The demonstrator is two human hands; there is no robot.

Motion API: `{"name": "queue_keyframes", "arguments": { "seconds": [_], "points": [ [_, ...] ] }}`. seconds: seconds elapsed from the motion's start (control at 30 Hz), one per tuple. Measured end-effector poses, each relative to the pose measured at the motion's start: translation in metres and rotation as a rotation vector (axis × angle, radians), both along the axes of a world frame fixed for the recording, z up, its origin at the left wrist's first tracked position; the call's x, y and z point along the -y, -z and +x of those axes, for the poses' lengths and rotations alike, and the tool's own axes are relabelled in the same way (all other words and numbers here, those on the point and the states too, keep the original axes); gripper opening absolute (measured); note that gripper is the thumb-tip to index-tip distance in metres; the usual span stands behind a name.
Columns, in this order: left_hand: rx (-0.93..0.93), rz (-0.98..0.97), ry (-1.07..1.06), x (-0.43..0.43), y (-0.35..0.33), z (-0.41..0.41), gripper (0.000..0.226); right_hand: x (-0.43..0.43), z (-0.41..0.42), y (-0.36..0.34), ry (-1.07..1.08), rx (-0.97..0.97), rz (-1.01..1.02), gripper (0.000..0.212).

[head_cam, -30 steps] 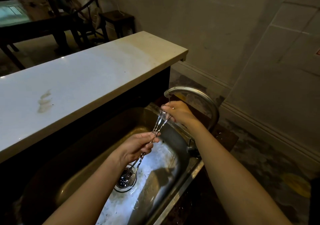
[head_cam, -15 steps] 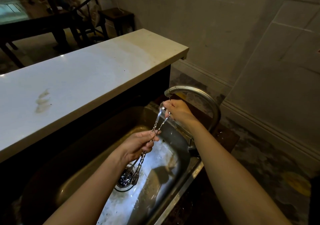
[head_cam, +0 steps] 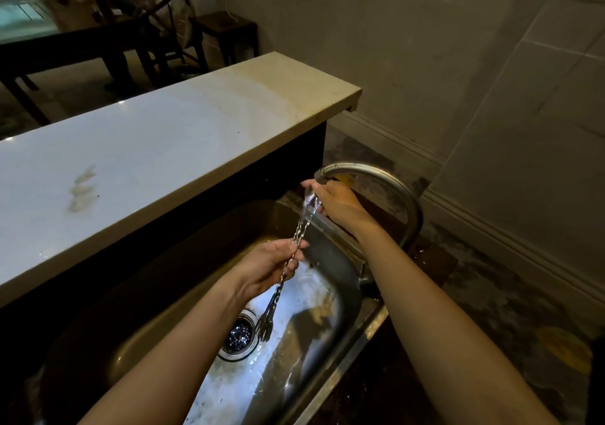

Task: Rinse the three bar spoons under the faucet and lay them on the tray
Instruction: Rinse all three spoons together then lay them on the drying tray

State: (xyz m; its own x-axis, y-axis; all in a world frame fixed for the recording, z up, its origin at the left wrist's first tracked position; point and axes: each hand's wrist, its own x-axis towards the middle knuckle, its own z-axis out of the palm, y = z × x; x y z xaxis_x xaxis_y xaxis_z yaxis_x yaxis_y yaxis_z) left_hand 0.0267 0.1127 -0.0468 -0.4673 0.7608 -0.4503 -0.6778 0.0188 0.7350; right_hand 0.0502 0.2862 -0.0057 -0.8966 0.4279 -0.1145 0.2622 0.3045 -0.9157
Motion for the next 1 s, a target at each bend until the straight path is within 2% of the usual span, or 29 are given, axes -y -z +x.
{"name": "queue_keyframes", "arguments": {
  "seconds": [0.1,0.2,0.27,0.33,0.43,0.5,0.6,0.73,0.83,0.93,1.0],
  "points": [
    [0.114,0.005,-0.206,-0.004,0.002,-0.001,0.024,0.005,0.002,0.002,0.136,0.004,-0.166,0.034],
    [0.256,0.046,-0.453,-0.006,0.007,-0.002,0.021,0.018,0.023,0.021,0.145,0.115,-0.313,0.033],
    [0.354,0.148,-0.6,-0.007,0.011,0.001,0.025,0.028,0.04,0.037,0.049,0.293,-0.285,0.036],
    [0.445,0.246,-0.729,-0.007,0.014,0.002,0.037,0.033,0.055,0.05,-0.173,0.428,-0.158,0.038],
    [0.55,0.344,-0.862,-0.012,0.014,0.001,0.041,0.034,0.065,0.051,-0.357,0.433,-0.276,0.017],
    [0.544,0.334,-0.899,-0.015,0.013,-0.003,0.041,0.03,0.062,0.044,-0.293,0.347,-0.257,0.014],
    [0.494,0.282,-0.882,-0.019,0.012,-0.007,0.038,0.021,0.053,0.032,-0.011,0.212,-0.314,0.019],
    [0.464,0.242,-0.861,-0.022,0.011,-0.01,0.018,0.015,0.036,0.018,0.1,0.065,-0.335,0.02],
    [0.446,0.245,-0.872,-0.021,0.008,-0.007,0.02,0.017,0.026,0.019,0.151,0.025,-0.215,0.014],
    [0.406,0.211,-0.875,-0.02,0.005,-0.005,0.019,0.016,0.02,0.026,0.18,0.037,-0.034,0.03],
    [0.374,0.189,-0.862,-0.018,0.004,-0.005,0.018,0.016,0.021,0.026,0.127,0.046,0.105,0.033]
  ]
}}
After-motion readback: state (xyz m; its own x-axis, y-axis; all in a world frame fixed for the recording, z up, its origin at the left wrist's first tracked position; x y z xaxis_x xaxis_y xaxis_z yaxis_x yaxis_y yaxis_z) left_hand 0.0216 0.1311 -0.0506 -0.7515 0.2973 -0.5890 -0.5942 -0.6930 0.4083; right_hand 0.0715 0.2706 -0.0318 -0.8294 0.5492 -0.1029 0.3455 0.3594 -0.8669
